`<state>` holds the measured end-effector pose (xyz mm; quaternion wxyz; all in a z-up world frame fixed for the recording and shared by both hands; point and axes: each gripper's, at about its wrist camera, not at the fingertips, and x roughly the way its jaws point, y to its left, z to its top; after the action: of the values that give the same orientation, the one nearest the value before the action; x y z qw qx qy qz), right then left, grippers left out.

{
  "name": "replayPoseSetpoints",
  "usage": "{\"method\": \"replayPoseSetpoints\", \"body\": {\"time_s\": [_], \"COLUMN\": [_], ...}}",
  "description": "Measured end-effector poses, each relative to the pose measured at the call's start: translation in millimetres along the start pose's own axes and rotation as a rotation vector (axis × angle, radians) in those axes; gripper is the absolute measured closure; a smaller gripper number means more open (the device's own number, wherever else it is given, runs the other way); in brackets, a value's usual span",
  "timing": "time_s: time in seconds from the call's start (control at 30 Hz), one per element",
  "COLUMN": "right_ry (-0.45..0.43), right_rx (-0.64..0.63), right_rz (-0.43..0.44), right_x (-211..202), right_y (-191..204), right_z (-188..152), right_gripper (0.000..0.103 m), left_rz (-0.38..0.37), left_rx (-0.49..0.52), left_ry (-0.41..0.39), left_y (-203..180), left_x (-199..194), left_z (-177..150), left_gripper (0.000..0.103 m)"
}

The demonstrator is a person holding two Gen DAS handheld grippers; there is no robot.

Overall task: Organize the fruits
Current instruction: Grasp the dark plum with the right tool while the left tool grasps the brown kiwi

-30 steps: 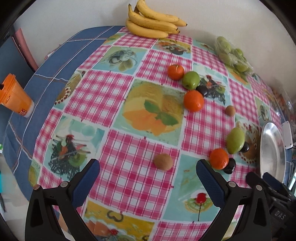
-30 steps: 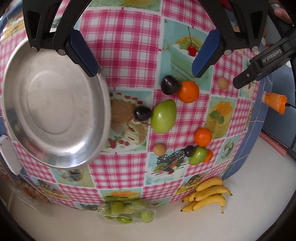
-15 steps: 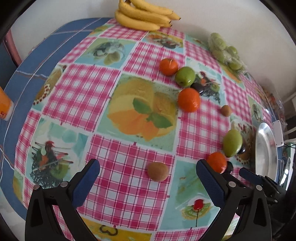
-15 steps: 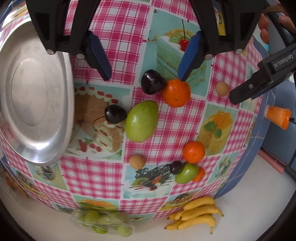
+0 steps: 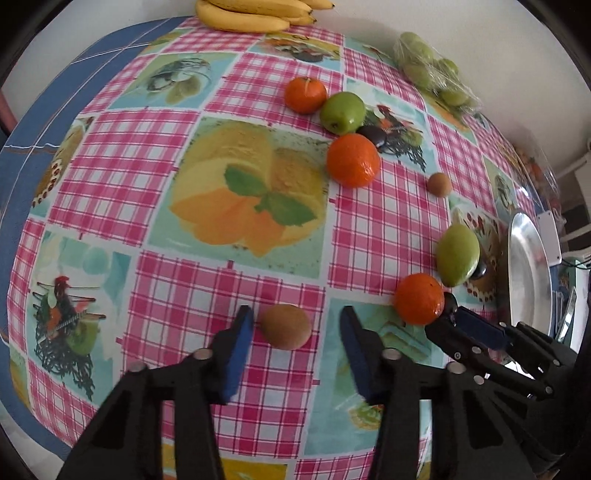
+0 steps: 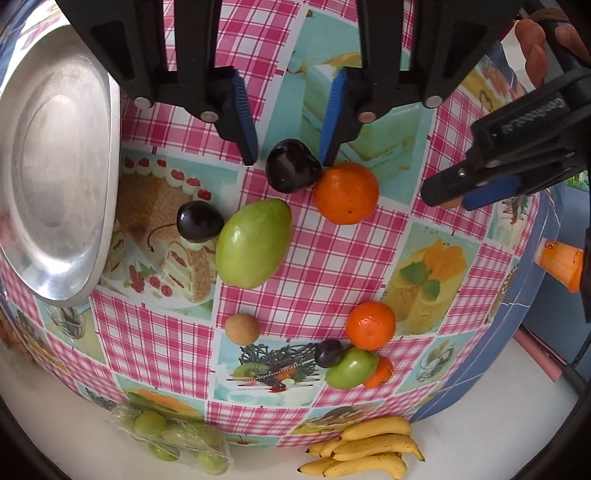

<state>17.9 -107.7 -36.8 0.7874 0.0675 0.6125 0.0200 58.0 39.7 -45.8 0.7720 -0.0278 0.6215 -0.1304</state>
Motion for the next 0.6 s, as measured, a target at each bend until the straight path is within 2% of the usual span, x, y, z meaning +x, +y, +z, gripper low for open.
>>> {"method": "replayPoseSetpoints", "body": {"time_s": [0.03, 0.13, 0.27, 0.6], "right_ry": [0.0, -0.007, -0.019, -0.053], "right_rx": [-0.004, -0.007, 0.001, 0.034], "right_rz": [0.003, 0.0, 0.004, 0.037], "right_x": [-0.1, 1.0, -0.3, -18.7], "right_y": [1.0, 2.4, 2.6, -8.4], "right_z": [0.4, 1.0, 0.7, -1.8], "right_gripper": [0.072, 0.073, 0.073, 0.076], "left_rz": [0.004, 0.008, 0.014, 0.008], "left_rx": [0.002, -0.005, -0.008, -0.034], "left_ry": [0.001, -0.002, -0.002, -0.019], "left_y": [-0.7, -0.3, 2.4, 12.0], "left_x": [1.0, 1.2, 0.0, -12.1], "left_z": [0.4, 2.8, 1.5, -2.8], "left_gripper": [0.063, 0.065, 0.076, 0.076]}}
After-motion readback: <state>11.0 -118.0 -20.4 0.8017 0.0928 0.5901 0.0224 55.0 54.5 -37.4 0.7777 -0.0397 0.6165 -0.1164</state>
